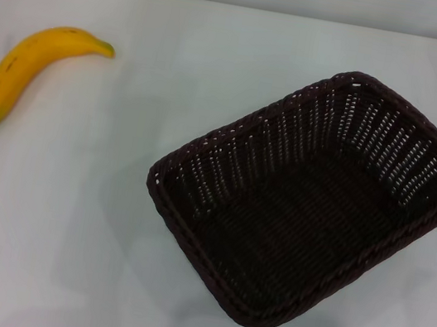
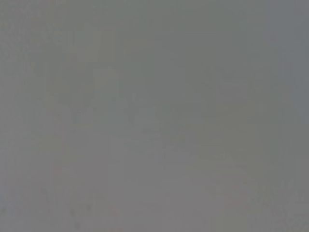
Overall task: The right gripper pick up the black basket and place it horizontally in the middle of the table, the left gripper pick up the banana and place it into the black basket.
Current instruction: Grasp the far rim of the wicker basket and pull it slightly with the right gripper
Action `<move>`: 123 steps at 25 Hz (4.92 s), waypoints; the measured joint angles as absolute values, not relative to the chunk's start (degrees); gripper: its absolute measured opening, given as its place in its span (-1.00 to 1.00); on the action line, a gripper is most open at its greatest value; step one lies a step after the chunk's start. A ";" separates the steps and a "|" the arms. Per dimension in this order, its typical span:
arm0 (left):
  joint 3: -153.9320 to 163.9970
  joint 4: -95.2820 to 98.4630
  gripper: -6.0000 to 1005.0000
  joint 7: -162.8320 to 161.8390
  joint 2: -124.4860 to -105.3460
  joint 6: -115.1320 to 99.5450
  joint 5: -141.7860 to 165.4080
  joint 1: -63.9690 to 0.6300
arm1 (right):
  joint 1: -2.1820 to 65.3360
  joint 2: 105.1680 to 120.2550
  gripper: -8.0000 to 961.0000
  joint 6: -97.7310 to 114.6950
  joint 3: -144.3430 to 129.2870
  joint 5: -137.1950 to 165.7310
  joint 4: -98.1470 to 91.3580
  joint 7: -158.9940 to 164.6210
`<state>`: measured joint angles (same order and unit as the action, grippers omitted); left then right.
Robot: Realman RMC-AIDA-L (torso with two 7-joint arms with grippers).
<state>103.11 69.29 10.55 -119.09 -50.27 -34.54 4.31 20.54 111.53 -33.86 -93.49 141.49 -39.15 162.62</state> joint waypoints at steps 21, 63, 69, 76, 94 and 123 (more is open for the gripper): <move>102.93 69.61 0.57 10.54 -119.03 -50.18 -35.65 4.47 | 21.03 109.30 0.74 35.49 -73.31 140.34 -71.14 146.40; 104.06 68.65 0.57 9.05 -119.00 -50.20 -35.47 3.95 | 33.63 111.71 0.70 86.60 -60.85 132.56 -75.99 118.54; 104.24 68.31 0.57 8.24 -119.00 -50.40 -34.76 4.13 | 34.57 112.37 0.70 85.79 -61.03 132.90 -73.01 115.66; 104.67 68.10 0.57 8.20 -119.00 -50.53 -34.71 4.44 | 34.79 112.68 0.69 84.89 -61.00 133.18 -70.92 114.83; 104.85 67.84 0.57 8.17 -119.00 -50.68 -34.72 4.49 | 34.87 113.69 0.66 84.20 -61.63 134.00 -67.08 114.00; 105.19 67.78 0.57 7.57 -119.00 -50.83 -34.53 4.04 | 34.00 114.88 -0.32 84.41 -62.04 138.51 -71.95 120.13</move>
